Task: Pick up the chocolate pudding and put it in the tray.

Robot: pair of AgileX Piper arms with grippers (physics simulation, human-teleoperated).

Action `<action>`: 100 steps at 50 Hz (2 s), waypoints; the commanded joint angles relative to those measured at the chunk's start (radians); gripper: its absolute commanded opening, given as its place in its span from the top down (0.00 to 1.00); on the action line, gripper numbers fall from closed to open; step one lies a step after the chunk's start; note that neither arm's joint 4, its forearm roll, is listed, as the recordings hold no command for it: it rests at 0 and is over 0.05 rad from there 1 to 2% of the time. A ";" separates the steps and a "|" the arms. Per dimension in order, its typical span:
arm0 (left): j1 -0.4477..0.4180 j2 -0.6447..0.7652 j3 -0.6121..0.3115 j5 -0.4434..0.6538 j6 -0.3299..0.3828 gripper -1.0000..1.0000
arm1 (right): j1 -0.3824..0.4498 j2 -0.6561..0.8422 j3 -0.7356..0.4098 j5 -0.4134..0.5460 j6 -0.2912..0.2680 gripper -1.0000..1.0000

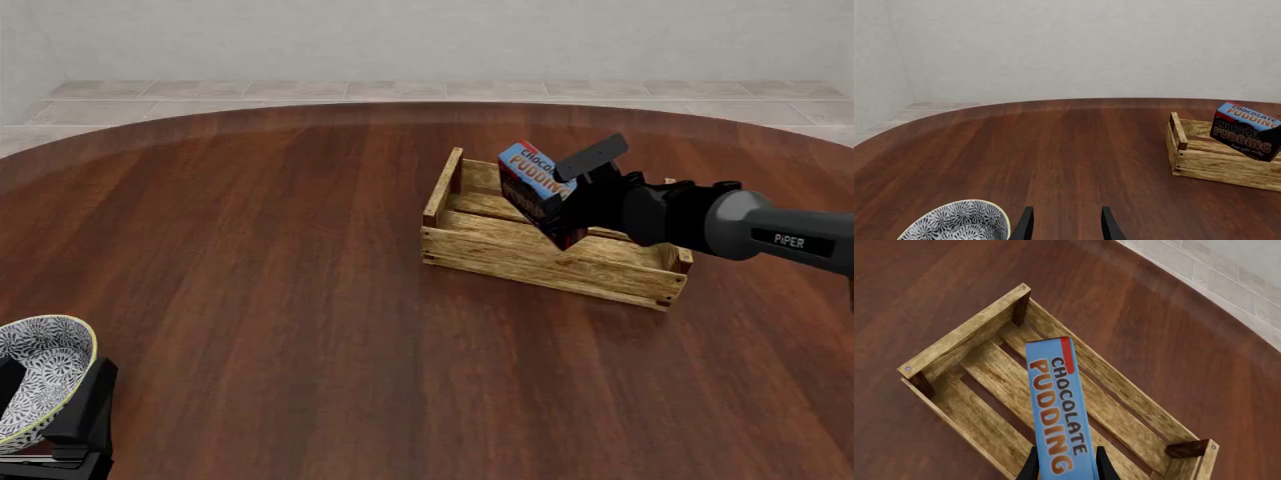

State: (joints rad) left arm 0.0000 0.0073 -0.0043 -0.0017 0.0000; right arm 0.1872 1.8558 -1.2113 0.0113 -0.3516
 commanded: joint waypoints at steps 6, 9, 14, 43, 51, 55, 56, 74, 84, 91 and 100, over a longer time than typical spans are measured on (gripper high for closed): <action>0.000 0.000 0.000 0.000 0.000 0.00 | 0.003 0.004 -0.005 -0.001 0.023 1.00; 0.000 0.000 0.000 0.000 0.000 0.00 | 0.001 0.004 -0.004 -0.002 0.025 1.00; 0.000 0.000 0.000 0.000 0.000 0.00 | -0.006 0.014 -0.011 -0.006 0.028 1.00; 0.000 0.000 0.000 0.000 0.000 0.00 | -0.030 0.054 -0.043 -0.017 0.023 1.00; 0.000 0.000 0.000 0.000 0.000 0.00 | -0.031 0.065 -0.048 -0.021 0.026 1.00; 0.000 0.000 0.000 0.000 0.000 0.00 | -0.032 0.076 -0.053 -0.026 0.021 1.00; 0.000 0.000 0.000 0.000 0.000 0.00 | -0.032 0.077 -0.054 -0.027 0.021 1.00; 0.000 0.000 0.000 0.000 0.000 0.00 | -0.032 0.095 -0.065 -0.031 0.026 1.00; 0.000 0.000 0.000 0.000 0.000 0.00 | -0.038 0.112 -0.070 -0.041 0.027 1.00; 0.000 0.000 0.000 0.000 0.000 0.00 | -0.040 0.122 -0.064 -0.054 0.031 1.00; 0.000 0.000 0.000 0.000 0.000 0.00 | -0.041 0.135 -0.063 -0.068 0.034 1.00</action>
State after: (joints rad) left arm 0.0000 0.0073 -0.0043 -0.0017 0.0000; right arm 0.1475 1.9786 -1.2747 -0.0415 -0.3379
